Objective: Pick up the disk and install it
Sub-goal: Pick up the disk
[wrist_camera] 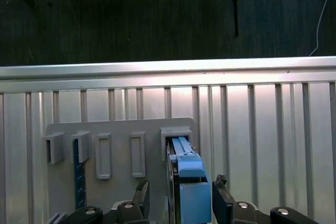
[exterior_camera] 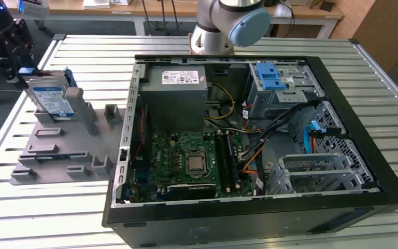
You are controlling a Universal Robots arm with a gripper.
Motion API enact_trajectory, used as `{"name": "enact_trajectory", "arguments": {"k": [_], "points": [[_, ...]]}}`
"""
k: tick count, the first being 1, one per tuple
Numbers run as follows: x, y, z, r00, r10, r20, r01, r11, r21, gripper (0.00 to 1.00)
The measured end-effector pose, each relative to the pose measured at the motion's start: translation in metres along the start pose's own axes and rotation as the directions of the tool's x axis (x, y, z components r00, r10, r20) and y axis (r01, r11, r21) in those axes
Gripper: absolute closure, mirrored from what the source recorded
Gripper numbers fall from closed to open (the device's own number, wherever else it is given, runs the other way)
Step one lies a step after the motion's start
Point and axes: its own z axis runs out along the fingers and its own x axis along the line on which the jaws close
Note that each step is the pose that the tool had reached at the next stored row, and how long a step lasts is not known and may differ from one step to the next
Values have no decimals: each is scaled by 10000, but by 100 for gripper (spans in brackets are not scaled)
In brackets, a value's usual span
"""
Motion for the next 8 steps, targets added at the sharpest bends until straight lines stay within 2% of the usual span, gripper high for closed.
{"name": "enact_trajectory", "arguments": {"k": [8], "points": [[-23,1,20,10000,0,-2,0,10000,3,41]]}}
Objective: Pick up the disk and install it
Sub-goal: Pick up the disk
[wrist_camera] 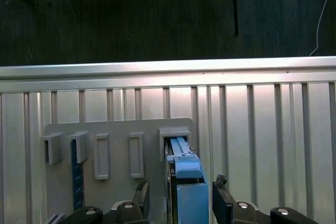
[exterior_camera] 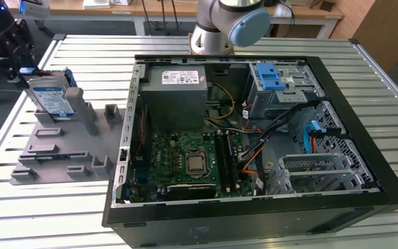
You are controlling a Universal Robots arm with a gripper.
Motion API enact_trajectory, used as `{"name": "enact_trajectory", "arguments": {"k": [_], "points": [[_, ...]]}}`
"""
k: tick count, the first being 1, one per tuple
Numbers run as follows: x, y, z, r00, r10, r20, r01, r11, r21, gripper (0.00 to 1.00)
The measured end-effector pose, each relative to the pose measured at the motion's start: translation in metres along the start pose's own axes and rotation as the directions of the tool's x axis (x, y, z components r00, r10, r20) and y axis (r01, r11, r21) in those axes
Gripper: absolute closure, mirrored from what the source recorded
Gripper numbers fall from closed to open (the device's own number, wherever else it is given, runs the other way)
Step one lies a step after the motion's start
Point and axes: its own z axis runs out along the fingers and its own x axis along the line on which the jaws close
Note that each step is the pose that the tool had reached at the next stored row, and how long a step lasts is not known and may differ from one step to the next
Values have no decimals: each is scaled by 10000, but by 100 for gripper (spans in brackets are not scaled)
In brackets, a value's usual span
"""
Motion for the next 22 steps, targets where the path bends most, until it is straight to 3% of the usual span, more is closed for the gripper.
{"name": "enact_trajectory", "arguments": {"k": [8,19,21,22], "points": [[0,0,117,10000,2,-5,-2,10000,-73,41],[-14,0,166,10000,1,17,0,10000,-77,41],[-14,0,170,10000,1,17,-1,10000,-77,42],[-14,0,171,10000,1,17,0,10000,-76,49]]}}
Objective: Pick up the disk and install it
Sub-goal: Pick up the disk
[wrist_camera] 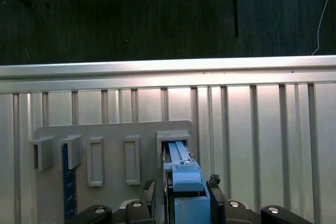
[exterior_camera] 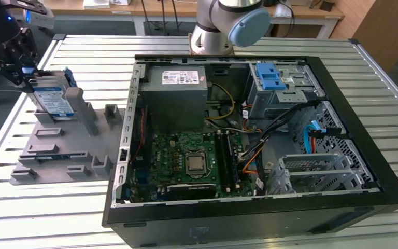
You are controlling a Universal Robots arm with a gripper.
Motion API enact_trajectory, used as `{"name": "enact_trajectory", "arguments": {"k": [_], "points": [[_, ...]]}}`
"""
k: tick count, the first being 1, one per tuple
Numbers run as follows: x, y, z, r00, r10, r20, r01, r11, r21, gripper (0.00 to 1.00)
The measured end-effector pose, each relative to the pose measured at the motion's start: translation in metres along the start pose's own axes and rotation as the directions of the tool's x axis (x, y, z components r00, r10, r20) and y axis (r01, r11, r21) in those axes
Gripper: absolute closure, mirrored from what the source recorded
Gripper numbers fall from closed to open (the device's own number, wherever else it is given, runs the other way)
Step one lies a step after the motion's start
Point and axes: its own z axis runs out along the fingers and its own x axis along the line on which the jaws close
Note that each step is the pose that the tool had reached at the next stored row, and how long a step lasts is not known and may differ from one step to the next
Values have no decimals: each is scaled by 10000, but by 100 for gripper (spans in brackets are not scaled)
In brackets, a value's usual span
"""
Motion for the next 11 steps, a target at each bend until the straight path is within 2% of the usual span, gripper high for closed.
{"name": "enact_trajectory", "arguments": {"k": [11], "points": [[1,19,5,9998,-213,-2,213,9998,-3,49]]}}
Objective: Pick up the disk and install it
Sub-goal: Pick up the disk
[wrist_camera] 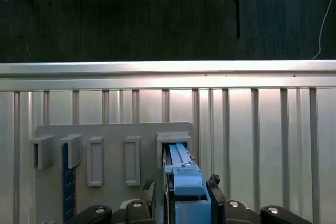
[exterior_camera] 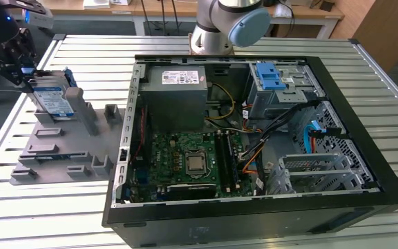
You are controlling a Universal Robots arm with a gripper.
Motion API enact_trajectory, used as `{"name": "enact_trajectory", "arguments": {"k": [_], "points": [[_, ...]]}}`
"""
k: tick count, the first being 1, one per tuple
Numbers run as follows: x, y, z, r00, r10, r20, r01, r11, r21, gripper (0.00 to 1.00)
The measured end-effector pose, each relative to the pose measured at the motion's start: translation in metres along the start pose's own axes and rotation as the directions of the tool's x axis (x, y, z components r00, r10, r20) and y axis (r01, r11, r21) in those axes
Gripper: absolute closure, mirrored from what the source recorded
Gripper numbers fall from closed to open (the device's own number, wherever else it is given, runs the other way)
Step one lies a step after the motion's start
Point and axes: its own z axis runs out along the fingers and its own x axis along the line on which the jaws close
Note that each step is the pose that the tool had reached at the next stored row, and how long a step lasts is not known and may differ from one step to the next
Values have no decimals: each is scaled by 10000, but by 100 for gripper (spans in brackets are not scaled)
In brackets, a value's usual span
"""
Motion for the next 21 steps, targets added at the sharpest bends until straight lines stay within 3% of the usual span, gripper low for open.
{"name": "enact_trajectory", "arguments": {"k": [11,13,14,21], "points": [[0,0,18,10000,0,-1,0,10000,-1,49],[0,0,18,10000,0,0,0,10000,-1,51],[0,0,19,10000,0,0,0,10000,0,58],[0,0,19,10000,0,-2,0,10000,-2,59]]}}
